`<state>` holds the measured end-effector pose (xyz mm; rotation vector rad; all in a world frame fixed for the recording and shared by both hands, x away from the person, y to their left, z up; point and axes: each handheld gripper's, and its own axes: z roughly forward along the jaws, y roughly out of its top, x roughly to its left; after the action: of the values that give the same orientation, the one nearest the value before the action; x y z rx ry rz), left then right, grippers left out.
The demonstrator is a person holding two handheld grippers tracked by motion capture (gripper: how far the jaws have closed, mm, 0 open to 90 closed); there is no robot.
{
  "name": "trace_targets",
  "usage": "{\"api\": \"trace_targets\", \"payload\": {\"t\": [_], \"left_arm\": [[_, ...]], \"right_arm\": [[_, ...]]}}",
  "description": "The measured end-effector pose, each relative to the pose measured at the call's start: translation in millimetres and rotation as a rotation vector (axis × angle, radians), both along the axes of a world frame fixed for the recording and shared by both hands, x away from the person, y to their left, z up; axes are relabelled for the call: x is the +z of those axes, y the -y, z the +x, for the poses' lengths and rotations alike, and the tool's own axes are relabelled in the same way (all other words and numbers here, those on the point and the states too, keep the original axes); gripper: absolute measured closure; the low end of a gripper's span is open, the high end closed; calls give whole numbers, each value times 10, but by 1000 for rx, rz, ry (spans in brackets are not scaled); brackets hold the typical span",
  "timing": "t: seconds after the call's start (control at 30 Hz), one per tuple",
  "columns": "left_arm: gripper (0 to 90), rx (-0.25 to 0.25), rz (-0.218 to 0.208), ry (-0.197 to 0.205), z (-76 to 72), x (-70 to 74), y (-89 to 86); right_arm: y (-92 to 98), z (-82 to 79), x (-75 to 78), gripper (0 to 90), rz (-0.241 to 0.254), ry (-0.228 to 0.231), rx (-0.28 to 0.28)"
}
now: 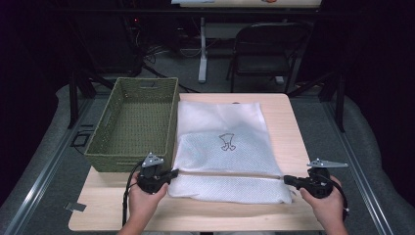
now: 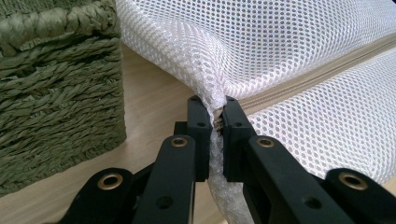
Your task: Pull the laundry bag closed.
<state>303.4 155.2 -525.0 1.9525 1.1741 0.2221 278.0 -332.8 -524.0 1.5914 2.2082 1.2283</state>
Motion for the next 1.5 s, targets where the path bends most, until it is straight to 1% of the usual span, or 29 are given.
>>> {"api": "trace_targets", "payload": {"t": [0.03,0.1,0.4,0.57,0.67,0.77,0.9,1.0,1.1,1.2,1.33,1.4,1.47,1.5], "left_arm": [[847,1,-3,-1,-1,3,-1],[846,2,-2,1,0,4,4],[841,1,-3,-6,7,-14,13],[837,5,-10,-10,7,-30,10],[832,6,-11,-12,4,-36,12],[828,4,-7,-12,2,-41,8],[814,4,-1,-24,0,-64,11],[805,1,11,-31,-13,-91,11],[795,5,15,-34,-24,-109,8],[774,8,21,-37,-25,-121,1],[723,14,31,-35,-44,-136,-5],[687,22,30,-34,-55,-138,-16],[663,19,30,-32,-60,-136,-34],[650,22,22,-33,-62,-135,-38]], "right_arm": [[-4,0,0,875,-2,5,-1],[-4,-1,-2,874,-1,0,-2],[-49,5,-8,873,-37,6,-3],[-48,15,-10,872,-41,9,-2],[-63,15,-14,872,-52,13,0],[-81,19,-16,872,-67,13,6],[-98,17,-18,871,-94,20,16],[-120,15,-39,870,-108,14,20],[-146,11,-49,869,-127,11,28],[-163,14,-65,865,-144,10,30],[-174,2,-65,862,-146,12,25],[-179,-3,-58,854,-151,20,22],[-178,-1,-62,841,-154,19,23],[-177,1,-65,831,-156,15,21]]}}
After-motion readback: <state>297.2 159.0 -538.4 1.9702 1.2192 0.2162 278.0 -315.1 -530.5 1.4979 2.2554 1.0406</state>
